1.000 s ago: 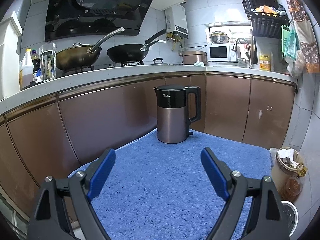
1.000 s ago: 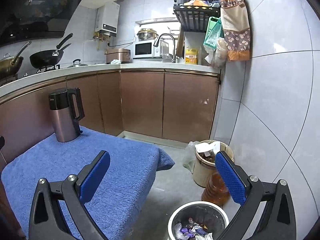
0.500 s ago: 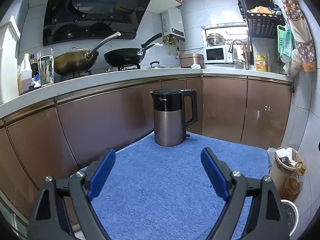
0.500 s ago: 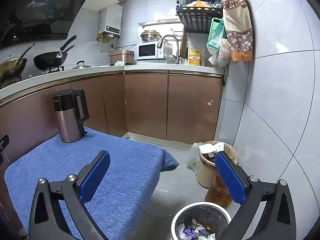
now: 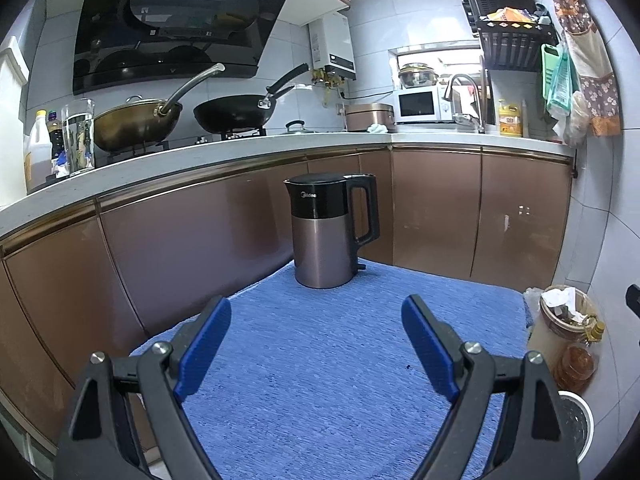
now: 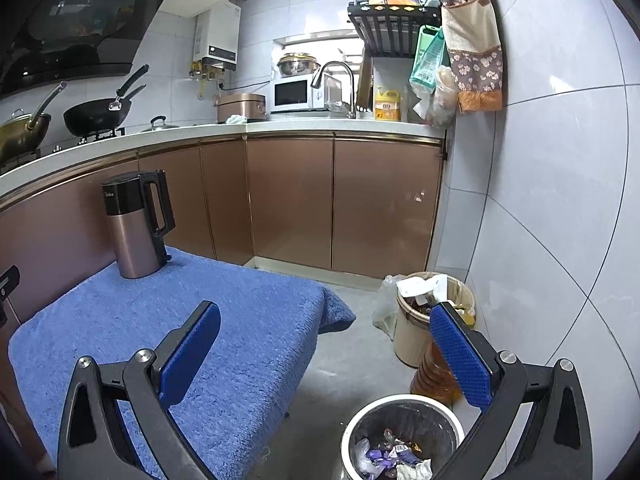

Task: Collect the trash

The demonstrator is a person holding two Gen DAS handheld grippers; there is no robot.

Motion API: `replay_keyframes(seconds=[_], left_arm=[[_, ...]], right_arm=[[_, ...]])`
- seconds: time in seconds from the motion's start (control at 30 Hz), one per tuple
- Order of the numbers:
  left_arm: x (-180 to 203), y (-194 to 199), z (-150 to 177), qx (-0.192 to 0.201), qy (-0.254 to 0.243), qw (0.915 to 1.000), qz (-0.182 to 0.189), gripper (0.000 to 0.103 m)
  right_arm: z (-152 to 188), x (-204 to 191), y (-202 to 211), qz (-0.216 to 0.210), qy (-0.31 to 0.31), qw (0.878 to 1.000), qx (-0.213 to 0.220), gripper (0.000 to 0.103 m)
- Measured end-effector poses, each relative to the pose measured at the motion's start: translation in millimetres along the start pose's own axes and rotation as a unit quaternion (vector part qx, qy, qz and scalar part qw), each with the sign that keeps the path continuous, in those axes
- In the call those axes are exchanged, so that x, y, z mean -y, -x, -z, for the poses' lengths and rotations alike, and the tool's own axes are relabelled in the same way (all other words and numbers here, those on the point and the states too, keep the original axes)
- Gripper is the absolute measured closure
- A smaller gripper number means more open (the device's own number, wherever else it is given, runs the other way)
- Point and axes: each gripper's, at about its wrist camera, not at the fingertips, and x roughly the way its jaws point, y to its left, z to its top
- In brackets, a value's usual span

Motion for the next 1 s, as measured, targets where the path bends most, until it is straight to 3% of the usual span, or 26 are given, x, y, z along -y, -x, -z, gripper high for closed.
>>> replay_keyframes(seconds=[0.57,1.0], left_arm=[[9,-12,15,-0.024,-0.018,0.9994,0.019,0.016],[23,-47,49,-0.077,-0.044,0.996,0.008,0.016]], right_arm=[[9,1,-8,-0.004,0.006,1.0,-0.017,0.0],[25,5,-28,-0.005,0.006,0.999,-0.045,0.0]])
